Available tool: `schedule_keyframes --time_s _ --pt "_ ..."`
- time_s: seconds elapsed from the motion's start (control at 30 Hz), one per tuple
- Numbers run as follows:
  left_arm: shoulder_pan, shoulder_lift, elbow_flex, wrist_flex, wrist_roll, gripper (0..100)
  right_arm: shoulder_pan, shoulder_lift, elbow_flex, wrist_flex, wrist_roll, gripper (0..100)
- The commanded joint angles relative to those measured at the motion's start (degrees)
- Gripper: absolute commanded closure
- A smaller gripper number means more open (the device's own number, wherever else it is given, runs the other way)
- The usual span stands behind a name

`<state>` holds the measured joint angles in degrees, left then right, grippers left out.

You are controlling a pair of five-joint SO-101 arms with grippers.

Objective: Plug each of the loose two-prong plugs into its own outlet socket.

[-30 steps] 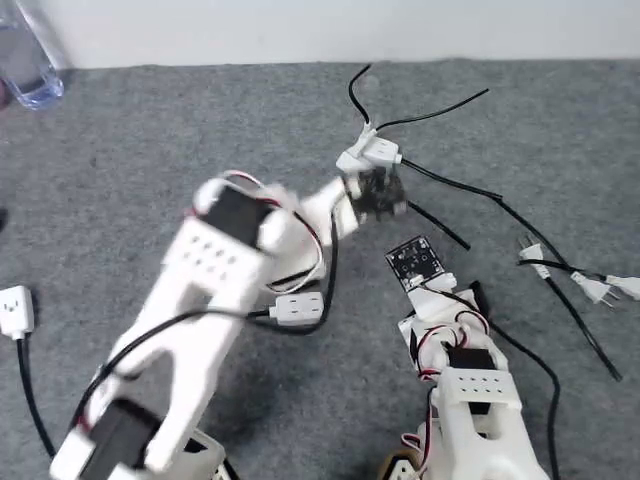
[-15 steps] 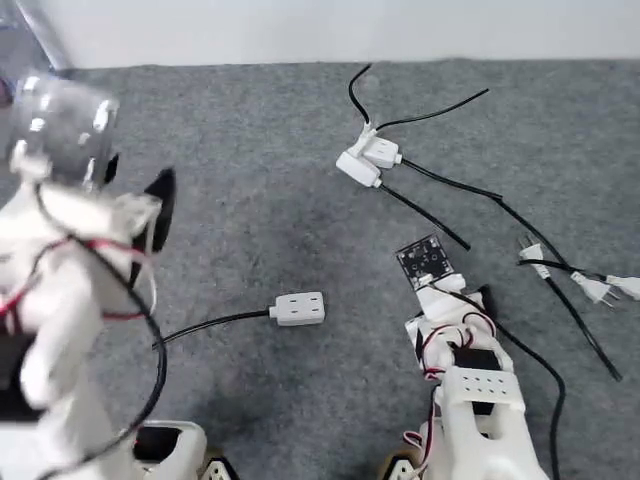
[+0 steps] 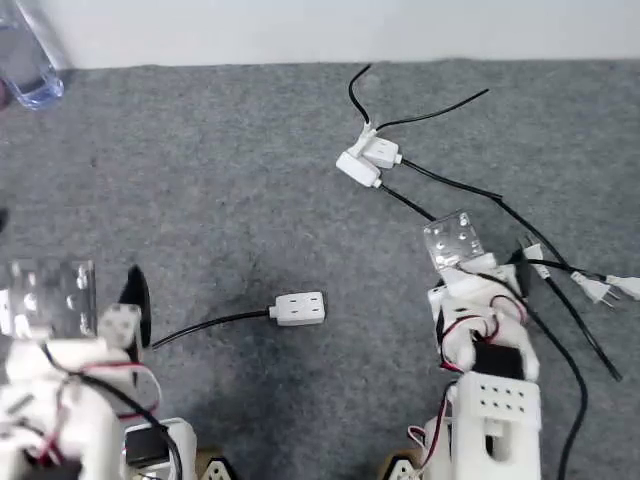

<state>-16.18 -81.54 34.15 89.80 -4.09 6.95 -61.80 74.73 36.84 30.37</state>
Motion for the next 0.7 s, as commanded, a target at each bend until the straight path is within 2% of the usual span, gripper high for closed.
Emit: schedule_keyframes --time_s 0.0,0.13,0.23,0.4,0.67 --pt "-0.35 -13.71 12.09 -5.89 0.79 83 0.84 -8.22 -8.79 13.58 -0.7 66.0" --pt "-1.76 -23.21 19.47 -10.2 -1.58 83 0.66 -16.04 -14.95 23.96 -0.53 66.0" --pt "-2.11 -21.89 25.27 -13.19 -4.04 83 0.75 -20.62 -17.05 29.67 -0.35 66.0" --pt "-2.11 -21.27 35.65 -21.36 -3.96 83 1.01 -26.42 -17.05 35.3 -0.79 66.0" --pt "-2.2 -21.36 42.07 -24.09 11.43 83 1.01 -35.21 -16.97 39.34 -5.89 66.0"
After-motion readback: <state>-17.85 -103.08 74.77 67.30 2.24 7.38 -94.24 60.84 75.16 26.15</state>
